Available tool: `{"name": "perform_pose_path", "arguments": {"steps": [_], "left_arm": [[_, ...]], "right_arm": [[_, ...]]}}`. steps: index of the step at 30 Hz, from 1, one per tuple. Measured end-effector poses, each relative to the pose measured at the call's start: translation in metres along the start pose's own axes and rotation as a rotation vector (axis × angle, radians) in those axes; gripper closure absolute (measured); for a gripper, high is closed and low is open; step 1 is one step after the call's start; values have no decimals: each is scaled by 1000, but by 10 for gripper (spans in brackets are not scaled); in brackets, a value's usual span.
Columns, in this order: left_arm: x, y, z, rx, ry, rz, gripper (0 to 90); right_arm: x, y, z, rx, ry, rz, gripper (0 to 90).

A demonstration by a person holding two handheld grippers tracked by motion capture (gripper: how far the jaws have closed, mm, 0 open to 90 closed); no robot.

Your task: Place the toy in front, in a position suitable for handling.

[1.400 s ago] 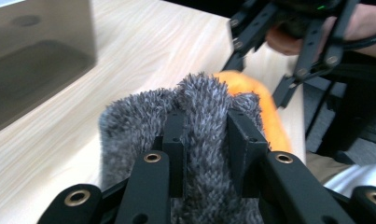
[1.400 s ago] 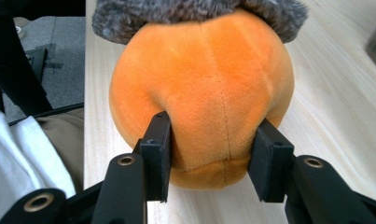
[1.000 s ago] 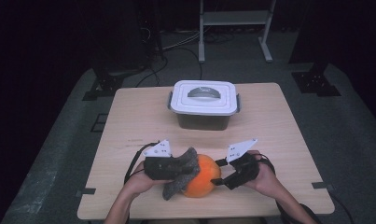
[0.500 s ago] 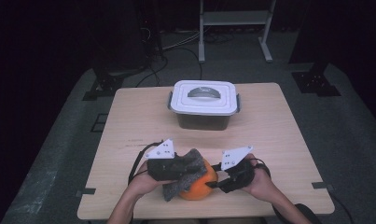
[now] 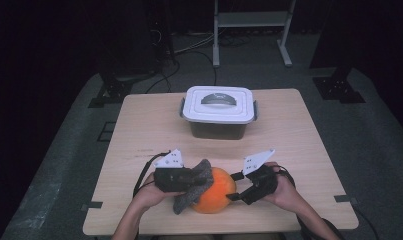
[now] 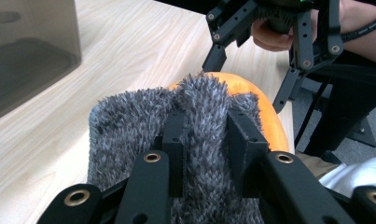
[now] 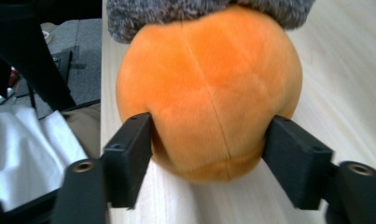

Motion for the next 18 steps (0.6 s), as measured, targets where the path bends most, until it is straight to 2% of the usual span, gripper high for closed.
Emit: {"name": "perform_pose_path", "arguments": {"steps": [4, 7, 9, 11, 13, 15, 16, 18], "left_arm": [[-1, 2, 1, -15, -4, 1, 707], [1, 9, 5, -50, 3, -2, 707], [2, 11, 7, -58, -1, -1, 707], [4, 11, 8, -54, -1, -2, 706], [9, 11, 8, -25, 3, 17, 706], [19, 12, 6, 0, 31, 38, 707], [23, 13, 5, 5, 44, 45, 707], [34, 18, 5, -2, 76, 58, 706]], "right_arm": [[1, 0, -2, -5, 20, 17, 293], [7, -3, 1, 21, 44, 44, 294], [5, -3, 6, 15, 23, 53, 326], [4, -3, 8, -1, 26, 50, 405], [5, -5, 5, -28, 32, 17, 477], [8, -10, 3, -50, 45, -24, 532], [10, -13, 1, -66, 55, -67, 544], [14, -22, 1, -72, 62, -111, 545]]}}
Point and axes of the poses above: each handheld gripper's, and its own axes: z roughly forward along the jaws, x roughly out of its top, y roughly to its right, the point moved 9 cm from there along z, roughly forward along the jaws, and after that the axes turned 13 degrees about z, right-handed, at the moved point
